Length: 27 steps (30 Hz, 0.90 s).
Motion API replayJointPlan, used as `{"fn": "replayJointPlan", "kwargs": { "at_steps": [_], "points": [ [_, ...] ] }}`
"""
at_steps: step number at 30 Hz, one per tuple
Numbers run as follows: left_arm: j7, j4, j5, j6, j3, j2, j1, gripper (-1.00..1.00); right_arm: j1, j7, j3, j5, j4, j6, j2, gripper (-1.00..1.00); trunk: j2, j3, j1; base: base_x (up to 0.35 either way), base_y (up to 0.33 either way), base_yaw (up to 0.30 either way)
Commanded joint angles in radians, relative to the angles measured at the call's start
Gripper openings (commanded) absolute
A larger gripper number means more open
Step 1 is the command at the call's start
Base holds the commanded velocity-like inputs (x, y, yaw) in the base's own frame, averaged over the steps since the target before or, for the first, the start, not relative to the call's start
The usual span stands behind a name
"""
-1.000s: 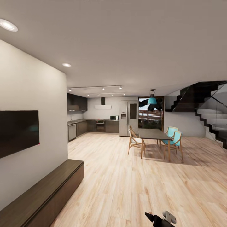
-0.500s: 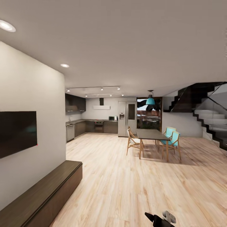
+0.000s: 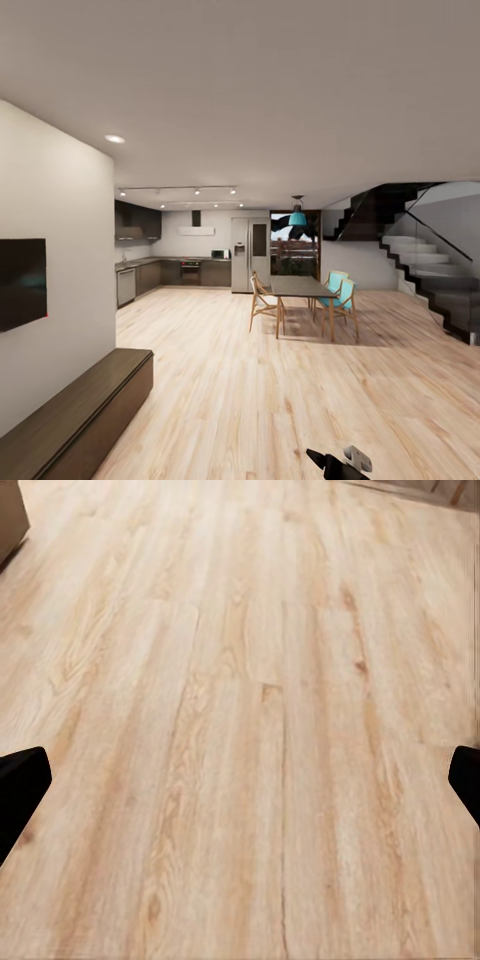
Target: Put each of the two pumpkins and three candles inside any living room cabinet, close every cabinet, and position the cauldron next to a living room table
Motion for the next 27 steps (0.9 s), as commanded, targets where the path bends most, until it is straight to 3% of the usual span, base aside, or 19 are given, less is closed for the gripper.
{"fn": "replayJointPlan", "kwargs": {
  "at_steps": [1, 12, 15, 19, 27],
  "points": [
    [0.007, -0.002, 0.008, 0.000, -0.003, 0.001, 0.000, 1.00, 0.000, 0.003, -0.003, -0.009, 0.000, 0.010, 0.000, 1.00, 0.000, 0.001, 0.000, 0.108, 0.006, -0.214],
    [0.007, 0.001, 0.006, 0.000, -0.002, 0.000, 0.000, 1.00, 0.000, 0.003, -0.003, -0.011, 0.000, 0.010, -0.005, 1.00, 0.000, 0.013, 0.000, 0.267, 0.079, -0.182],
    [0.007, 0.001, 0.006, 0.000, -0.002, 0.000, 0.000, 1.00, 0.000, 0.002, -0.003, -0.030, 0.000, 0.010, -0.006, 1.00, 0.000, 0.013, 0.000, 0.308, 0.101, -0.043],
    [0.007, 0.001, 0.005, 0.000, -0.002, 0.000, 0.000, 1.00, 0.000, 0.000, -0.003, -0.095, 0.000, 0.014, -0.020, 1.00, 0.000, 0.012, 0.000, 0.310, 0.102, -0.002],
    [0.007, 0.002, 0.005, 0.000, -0.002, 0.000, 0.000, 1.00, 0.000, -0.006, -0.002, -0.116, 0.000, 0.024, -0.028, 1.00, 0.000, 0.001, 0.000, 0.311, 0.102, 0.025]
  ]
}}
